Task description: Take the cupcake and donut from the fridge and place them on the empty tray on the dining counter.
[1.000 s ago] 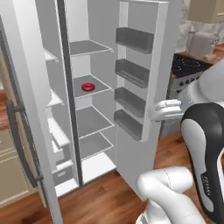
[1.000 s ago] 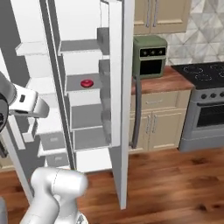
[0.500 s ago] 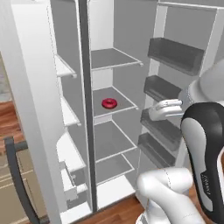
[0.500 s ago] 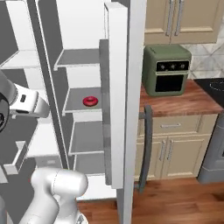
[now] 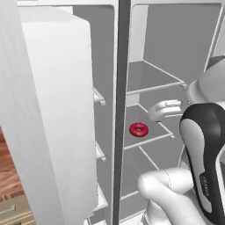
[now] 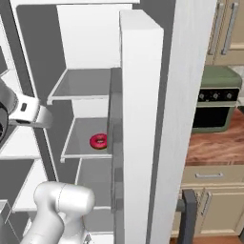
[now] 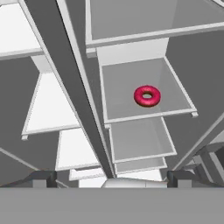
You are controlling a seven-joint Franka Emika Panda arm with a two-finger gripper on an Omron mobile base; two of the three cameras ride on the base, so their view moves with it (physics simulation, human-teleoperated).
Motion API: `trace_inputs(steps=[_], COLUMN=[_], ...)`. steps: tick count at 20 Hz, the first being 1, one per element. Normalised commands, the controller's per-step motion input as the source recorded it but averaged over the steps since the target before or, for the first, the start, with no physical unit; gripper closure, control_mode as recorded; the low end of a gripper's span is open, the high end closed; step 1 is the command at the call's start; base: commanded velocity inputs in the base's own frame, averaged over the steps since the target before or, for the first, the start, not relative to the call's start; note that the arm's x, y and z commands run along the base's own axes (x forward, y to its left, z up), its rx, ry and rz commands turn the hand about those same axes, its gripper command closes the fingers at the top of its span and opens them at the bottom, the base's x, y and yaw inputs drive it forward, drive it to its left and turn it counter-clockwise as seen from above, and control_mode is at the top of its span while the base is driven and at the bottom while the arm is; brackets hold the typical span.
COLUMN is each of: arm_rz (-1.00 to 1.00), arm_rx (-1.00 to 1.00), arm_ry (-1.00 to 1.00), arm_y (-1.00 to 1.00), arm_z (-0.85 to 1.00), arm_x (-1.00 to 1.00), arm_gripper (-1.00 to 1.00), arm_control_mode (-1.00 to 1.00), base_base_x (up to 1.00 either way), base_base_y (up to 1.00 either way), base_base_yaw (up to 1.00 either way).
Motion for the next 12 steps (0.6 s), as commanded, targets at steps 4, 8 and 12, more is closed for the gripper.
trace_inputs(steps=[4,8,12], arm_rz=[0.00,0.00,0.00], arm_rx=[0.00,0.00,0.00], arm_ry=[0.00,0.00,0.00], arm_y=[0.00,0.00,0.00], arm_z=[0.00,0.00,0.00], arm_x=[0.00,0.00,0.00], arm_gripper=[-1.00,-1.00,-1.00], arm_control_mode=[1.00,1.00,1.00], base_base_x=[1.00,1.00,1.00], base_base_y=[-0.26,-0.04,-0.01], base_base_yaw=[0.11,-0.12,-0.14])
